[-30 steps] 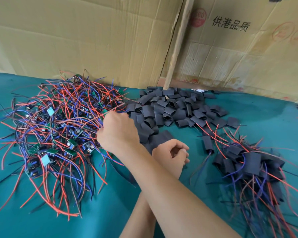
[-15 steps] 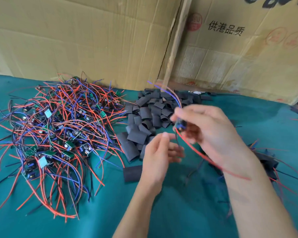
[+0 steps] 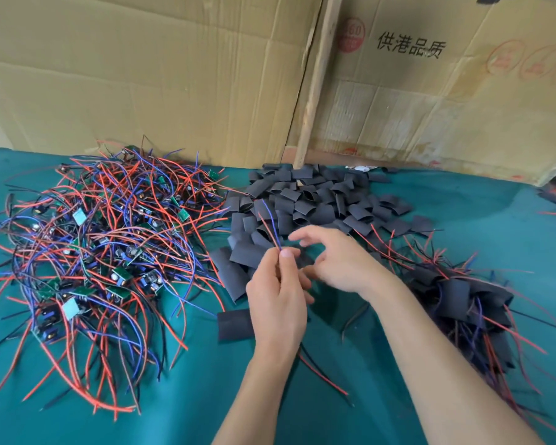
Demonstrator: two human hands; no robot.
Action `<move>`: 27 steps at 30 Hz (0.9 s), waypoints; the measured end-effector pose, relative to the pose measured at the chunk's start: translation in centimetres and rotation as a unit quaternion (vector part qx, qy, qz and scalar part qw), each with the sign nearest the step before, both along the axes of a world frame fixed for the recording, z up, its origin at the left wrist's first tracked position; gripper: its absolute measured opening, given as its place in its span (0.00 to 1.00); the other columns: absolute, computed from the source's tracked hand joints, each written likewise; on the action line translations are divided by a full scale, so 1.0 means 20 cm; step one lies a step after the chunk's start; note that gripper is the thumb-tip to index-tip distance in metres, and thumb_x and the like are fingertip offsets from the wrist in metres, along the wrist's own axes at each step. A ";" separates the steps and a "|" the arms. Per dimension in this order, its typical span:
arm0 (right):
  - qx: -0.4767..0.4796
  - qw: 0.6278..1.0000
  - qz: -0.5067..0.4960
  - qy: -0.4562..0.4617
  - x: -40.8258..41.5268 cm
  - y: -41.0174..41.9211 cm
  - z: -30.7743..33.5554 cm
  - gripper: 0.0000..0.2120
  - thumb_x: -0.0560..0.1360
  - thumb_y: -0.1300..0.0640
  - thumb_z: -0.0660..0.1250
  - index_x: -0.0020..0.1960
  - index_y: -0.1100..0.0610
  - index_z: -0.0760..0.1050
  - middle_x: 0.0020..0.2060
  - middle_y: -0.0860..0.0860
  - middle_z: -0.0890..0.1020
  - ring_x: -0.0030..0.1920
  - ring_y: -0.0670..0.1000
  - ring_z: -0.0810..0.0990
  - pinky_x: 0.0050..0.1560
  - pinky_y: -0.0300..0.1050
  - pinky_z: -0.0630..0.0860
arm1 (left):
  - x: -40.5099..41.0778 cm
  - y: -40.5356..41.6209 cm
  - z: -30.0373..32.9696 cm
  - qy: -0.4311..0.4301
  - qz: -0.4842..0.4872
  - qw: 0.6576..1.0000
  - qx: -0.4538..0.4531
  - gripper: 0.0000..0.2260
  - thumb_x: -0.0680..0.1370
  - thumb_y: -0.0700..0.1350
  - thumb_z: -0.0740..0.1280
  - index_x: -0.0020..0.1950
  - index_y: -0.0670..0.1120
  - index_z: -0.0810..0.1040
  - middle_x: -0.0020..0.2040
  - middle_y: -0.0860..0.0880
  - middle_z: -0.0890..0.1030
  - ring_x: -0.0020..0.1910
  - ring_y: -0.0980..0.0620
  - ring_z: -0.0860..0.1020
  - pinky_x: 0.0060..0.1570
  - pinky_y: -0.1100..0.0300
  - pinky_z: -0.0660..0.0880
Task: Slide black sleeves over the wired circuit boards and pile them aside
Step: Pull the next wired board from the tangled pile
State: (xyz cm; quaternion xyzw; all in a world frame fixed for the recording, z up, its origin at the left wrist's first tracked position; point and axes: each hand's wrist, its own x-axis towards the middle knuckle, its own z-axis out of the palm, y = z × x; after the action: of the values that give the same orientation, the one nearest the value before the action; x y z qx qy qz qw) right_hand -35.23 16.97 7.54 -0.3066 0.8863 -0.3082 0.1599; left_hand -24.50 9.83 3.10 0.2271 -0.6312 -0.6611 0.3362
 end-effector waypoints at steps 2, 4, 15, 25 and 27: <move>0.014 0.999 0.019 0.036 0.00 -0.03 -0.03 0.22 0.70 0.61 0.75 0.61 0.45 0.81 0.56 0.45 0.79 0.41 0.39 0.73 0.42 0.36 0.70 | -0.01 0.00 -0.01 -0.005 0.016 1.000 -0.010 0.13 0.86 0.47 0.57 0.46 0.53 0.77 0.30 0.51 0.78 0.24 0.52 0.76 0.29 0.53 0.74; 0.011 0.998 -0.005 0.062 0.00 -0.04 -0.05 0.20 0.70 0.59 0.75 0.60 0.45 0.81 0.51 0.46 0.78 0.44 0.45 0.76 0.40 0.36 0.69 | -0.01 -0.01 -0.01 -0.014 0.025 0.999 -0.017 0.12 0.86 0.46 0.56 0.46 0.53 0.76 0.29 0.53 0.79 0.24 0.52 0.76 0.30 0.54 0.75; -0.256 0.955 -0.120 -0.093 0.06 0.09 -0.09 0.07 0.71 0.59 0.79 0.42 0.51 0.82 0.33 0.46 0.79 0.34 0.48 0.75 0.33 0.42 0.72 | -0.01 -0.01 -0.01 -0.061 0.013 0.997 -0.046 0.11 0.85 0.46 0.59 0.44 0.52 0.75 0.38 0.55 0.81 0.30 0.53 0.82 0.40 0.45 0.82; -0.430 0.865 -0.230 -0.119 0.10 0.17 -0.09 0.17 0.73 0.66 0.71 0.30 0.51 0.76 0.29 0.44 0.78 0.34 0.49 0.78 0.32 0.39 0.72 | 0.00 0.00 0.00 -0.021 -0.049 0.999 -0.012 0.09 0.85 0.44 0.58 0.50 0.53 0.77 0.36 0.49 0.83 0.30 0.50 0.81 0.31 0.58 0.76; -0.408 0.888 -0.193 -0.089 0.13 0.19 -0.05 0.15 0.69 0.64 0.70 0.27 0.51 0.73 0.27 0.45 0.76 0.31 0.49 0.75 0.32 0.38 0.72 | 0.00 0.00 0.00 -0.017 -0.077 0.996 -0.029 0.09 0.85 0.46 0.58 0.53 0.57 0.77 0.37 0.49 0.83 0.29 0.49 0.81 0.33 0.58 0.76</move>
State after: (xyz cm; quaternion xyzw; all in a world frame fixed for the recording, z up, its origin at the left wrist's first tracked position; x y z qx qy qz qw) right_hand -32.72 20.72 6.44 -0.1395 0.7065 -0.6929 0.0364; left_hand -24.48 9.92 3.03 0.1790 -0.6714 -0.6624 0.2800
